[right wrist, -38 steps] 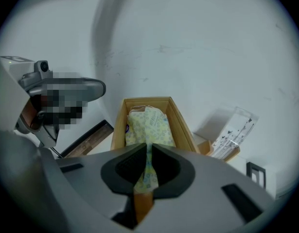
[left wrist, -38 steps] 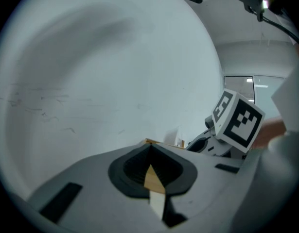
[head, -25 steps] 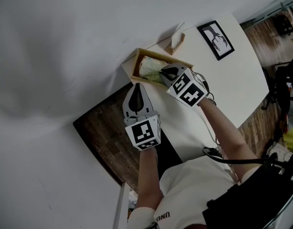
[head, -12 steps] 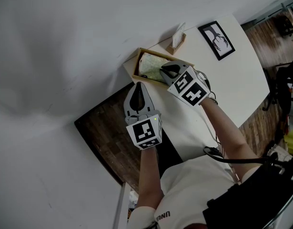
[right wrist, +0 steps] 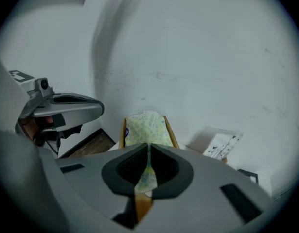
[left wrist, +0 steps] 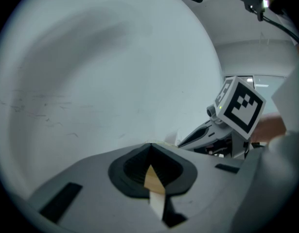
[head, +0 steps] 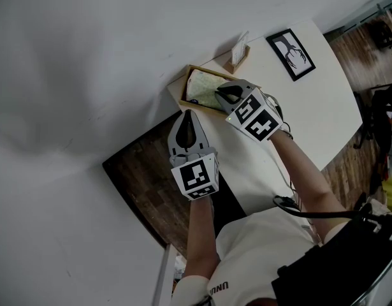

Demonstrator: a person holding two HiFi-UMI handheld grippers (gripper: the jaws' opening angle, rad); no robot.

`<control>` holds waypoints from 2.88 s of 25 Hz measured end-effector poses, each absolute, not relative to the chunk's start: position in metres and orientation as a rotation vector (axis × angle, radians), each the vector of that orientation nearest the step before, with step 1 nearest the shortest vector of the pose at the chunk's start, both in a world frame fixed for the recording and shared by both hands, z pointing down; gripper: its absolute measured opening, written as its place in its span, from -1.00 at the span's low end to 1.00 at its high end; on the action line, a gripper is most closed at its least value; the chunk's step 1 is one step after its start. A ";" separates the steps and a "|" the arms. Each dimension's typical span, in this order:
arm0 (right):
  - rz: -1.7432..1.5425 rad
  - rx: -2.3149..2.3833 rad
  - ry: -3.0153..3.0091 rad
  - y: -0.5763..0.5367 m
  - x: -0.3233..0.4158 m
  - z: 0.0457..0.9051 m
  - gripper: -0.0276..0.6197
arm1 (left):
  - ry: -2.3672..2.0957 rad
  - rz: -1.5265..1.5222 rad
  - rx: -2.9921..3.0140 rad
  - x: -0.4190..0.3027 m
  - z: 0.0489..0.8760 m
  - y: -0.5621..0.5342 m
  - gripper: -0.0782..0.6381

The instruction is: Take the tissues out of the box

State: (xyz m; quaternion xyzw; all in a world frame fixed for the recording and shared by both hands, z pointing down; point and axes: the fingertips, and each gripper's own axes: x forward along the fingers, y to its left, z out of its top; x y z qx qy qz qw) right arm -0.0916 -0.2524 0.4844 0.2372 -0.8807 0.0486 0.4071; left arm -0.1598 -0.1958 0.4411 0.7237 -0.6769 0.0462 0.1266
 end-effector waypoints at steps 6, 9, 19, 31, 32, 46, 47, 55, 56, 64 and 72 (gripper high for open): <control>0.113 0.605 -2.226 -0.253 -0.091 0.480 -0.82 | -1.968 0.136 2.109 -0.159 0.438 -0.195 -0.75; 0.121 0.607 -2.231 -0.252 -0.092 0.479 -0.82 | -1.970 0.136 2.109 -0.159 0.438 -0.194 -0.75; 0.099 0.613 -2.247 -0.253 -0.093 0.471 -0.82 | -1.986 0.134 2.109 -0.160 0.434 -0.193 -0.75; 0.088 0.625 -2.249 -0.252 -0.090 0.462 -0.82 | -1.990 0.129 2.116 -0.157 0.430 -0.191 -0.75; 0.084 0.626 -2.250 -0.252 -0.090 0.461 -0.82 | -1.992 0.127 2.118 -0.157 0.430 -0.191 -0.75; 0.047 0.635 -2.261 -0.251 -0.086 0.448 -0.82 | -1.991 0.128 2.134 -0.152 0.424 -0.190 -0.75; 0.045 0.634 -2.265 -0.250 -0.086 0.447 -0.82 | -1.993 0.128 2.135 -0.152 0.423 -0.190 -0.75; 0.026 0.639 -2.282 -0.247 -0.085 0.437 -0.82 | -2.008 0.133 2.124 -0.154 0.419 -0.185 -0.75; 0.021 0.638 -2.285 -0.246 -0.085 0.436 -0.82 | -2.012 0.136 2.123 -0.156 0.419 -0.185 -0.75; 0.014 0.646 -2.310 -0.241 -0.084 0.423 -0.82 | -2.044 0.133 2.117 -0.162 0.411 -0.182 -0.75; -0.002 0.666 -2.328 -0.237 -0.081 0.411 -0.82 | -2.050 0.133 2.136 -0.157 0.402 -0.176 -0.75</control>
